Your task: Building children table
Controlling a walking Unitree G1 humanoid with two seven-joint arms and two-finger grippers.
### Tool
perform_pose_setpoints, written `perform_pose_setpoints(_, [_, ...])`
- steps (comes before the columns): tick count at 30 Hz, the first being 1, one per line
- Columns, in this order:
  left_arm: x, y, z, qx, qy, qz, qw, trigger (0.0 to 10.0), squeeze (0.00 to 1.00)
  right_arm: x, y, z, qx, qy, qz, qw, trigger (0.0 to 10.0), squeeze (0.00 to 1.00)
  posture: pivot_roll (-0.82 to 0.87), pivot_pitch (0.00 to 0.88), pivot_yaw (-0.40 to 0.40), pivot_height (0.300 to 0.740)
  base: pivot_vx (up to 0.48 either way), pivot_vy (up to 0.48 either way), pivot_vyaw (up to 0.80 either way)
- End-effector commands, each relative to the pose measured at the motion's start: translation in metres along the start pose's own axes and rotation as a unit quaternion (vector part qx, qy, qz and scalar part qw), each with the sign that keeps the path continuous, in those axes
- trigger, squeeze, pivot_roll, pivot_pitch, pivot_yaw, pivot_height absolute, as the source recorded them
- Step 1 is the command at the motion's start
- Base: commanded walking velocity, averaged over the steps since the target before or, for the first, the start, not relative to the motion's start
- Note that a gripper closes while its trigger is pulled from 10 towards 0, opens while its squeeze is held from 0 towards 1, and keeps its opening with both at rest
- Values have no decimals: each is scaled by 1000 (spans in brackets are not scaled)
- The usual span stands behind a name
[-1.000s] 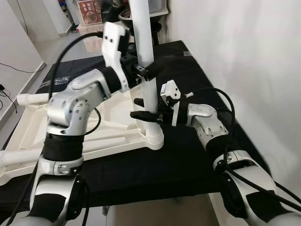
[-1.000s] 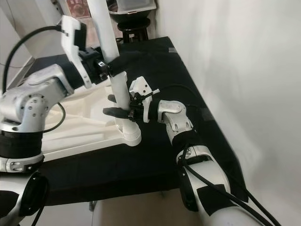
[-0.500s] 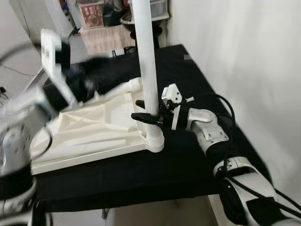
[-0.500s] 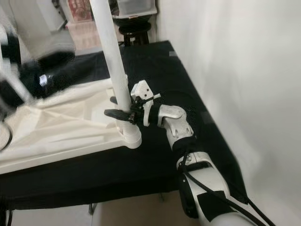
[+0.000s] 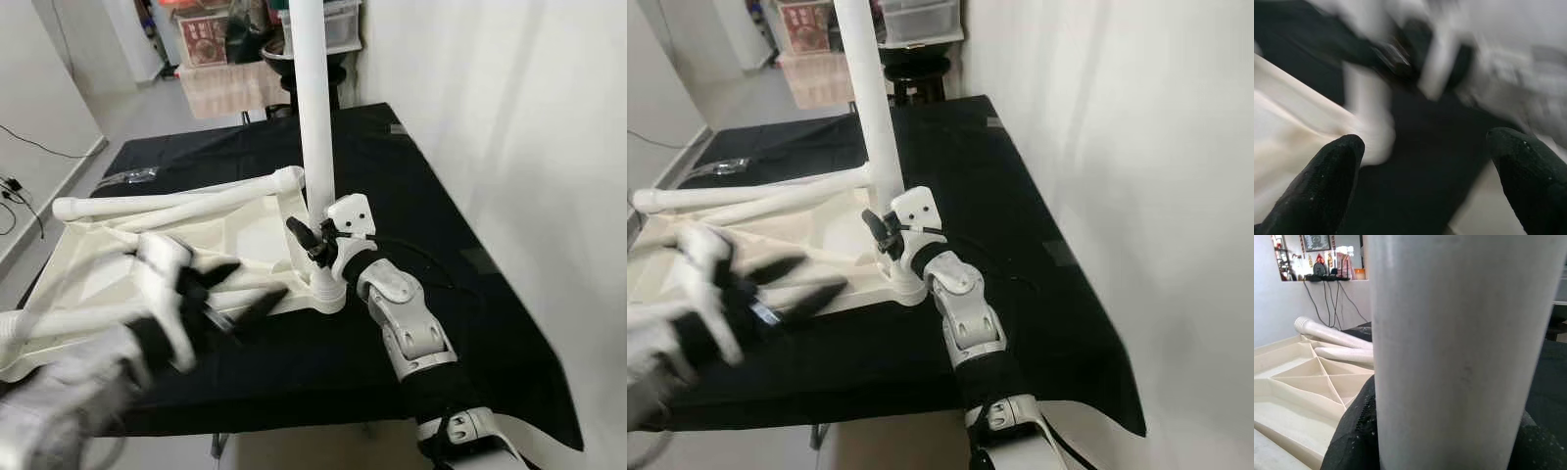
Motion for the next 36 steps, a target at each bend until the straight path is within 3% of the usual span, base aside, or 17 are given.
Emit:
perform_pose_setpoints(1, [2, -2, -7, 9, -11, 11, 1000, 10000, 0, 4, 12, -45, 87, -7, 10, 996, 0, 0, -27, 126, 69, 740, 0, 0, 0])
perform_pose_setpoints(2, [3, -3, -11, 12, -13, 17, 1000, 10000, 0, 4, 12, -44, 89, -7, 8, 996, 10000, 0, -29, 125, 69, 740, 0, 0, 0])
perform_pose_setpoints(5, [2, -6, -17, 10, -13, 19, 1000, 10000, 0, 0, 10, -40, 81, -9, 13, 997, 10000, 0, -28, 122, 71, 740, 0, 0, 0])
perform_pose_setpoints(6, [2, -8, -20, 11, -18, 24, 999, 10000, 0, 1, 9, -33, 63, -15, 30, 997, 10000, 835, -30, 117, 74, 740, 0, 0, 0])
perform_pose_setpoints(9, [2, -9, -23, 11, -21, 27, 999, 10000, 0, 2, 9, -28, 50, -20, 43, 998, 10000, 835, -30, 117, 74, 740, 0, 0, 0])
perform_pose_setpoints(10, [3, -11, -25, 9, -27, 32, 999, 10000, 0, 4, 7, -19, 23, -34, 82, 996, 10000, 1000, -27, 113, 74, 740, 0, 0, 0])
perform_pose_setpoints(13, [1, -17, -32, 11, -52, 39, 998, 10000, 0, 5, 10, -1, -33, -38, 189, 981, 10000, 1000, -22, 107, 73, 740, 0, 0, 0])
perform_pose_setpoints(14, [0, -18, -34, 10, -60, 40, 997, 10000, 0, 4, 11, 5, -51, -29, 224, 973, 10000, 298, -22, 107, 73, 740, 0, 0, 0])
perform_pose_setpoints(15, [0, -18, -34, 10, -60, 40, 997, 10000, 0, 4, 11, 5, -51, -29, 224, 973, 10000, 298, -22, 107, 73, 740, 0, 0, 0])
perform_pose_setpoints(16, [-1, -20, -35, 1, -71, 46, 996, 10000, 0, 1, 12, 6, -56, -18, 255, 965, 10000, 0, -18, 103, 71, 740, 0, 0, 0])
perform_pose_setpoints(19, [-1, -21, -38, -21, -91, 66, 994, 10000, 0, -2, 14, 4, -53, 11, 328, 943, 10000, 0, 0, 96, 62, 740, 0, 0, 0])
perform_pose_setpoints(21, [-1, -21, -38, -21, -91, 66, 994, 10000, 0, -2, 14, 4, -53, 11, 328, 943, 10000, 0, 0, 96, 62, 740, 0, 0, 0])
perform_pose_setpoints(24, [-3, -19, -44, -38, -92, 79, 992, 10000, 0, -4, 11, -1, -22, 33, 368, 929, 10000, 0, 12, 93, 60, 740, 0, 0, 0])
perform_pose_setpoints(28, [-2, -15, -44, -50, -98, 90, 990, 10000, 0, -8, 7, 0, -10, 40, 374, 926, 10000, 0, 16, 88, 60, 740, 0, 0, 0])
perform_pose_setpoints(29, [-1, -13, -45, -52, -103, 96, 989, 10000, 0, -10, 5, 3, -13, 35, 375, 926, 9333, 0, 16, 88, 60, 740, 0, 0, 0])
perform_pose_setpoints(30, [2, -10, -48, -44, -112, 104, 987, 10000, 0, -12, 3, 6, -16, 29, 373, 927, 0, 0, 21, 85, 62, 740, 0, 0, 0])
perform_pose_setpoints(36, [8, 1, -60, -43, -123, 158, 979, 10000, 0, -25, 8, 0, -15, 9, 366, 931, 0, 0, 36, 72, 66, 740, 0, 0, 0])
Point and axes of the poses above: a point about 5 cm out from each wrist's last joint towards the gripper, its own y axis pointing back from the gripper into the wrist, its own z axis along the axis of the wrist's last joint, x = y × z, the point moved 3 cm from there along -y, pointing out of the wrist towards the gripper, and after that the axes turned 10 degrees about y, right-handed, at the moved point
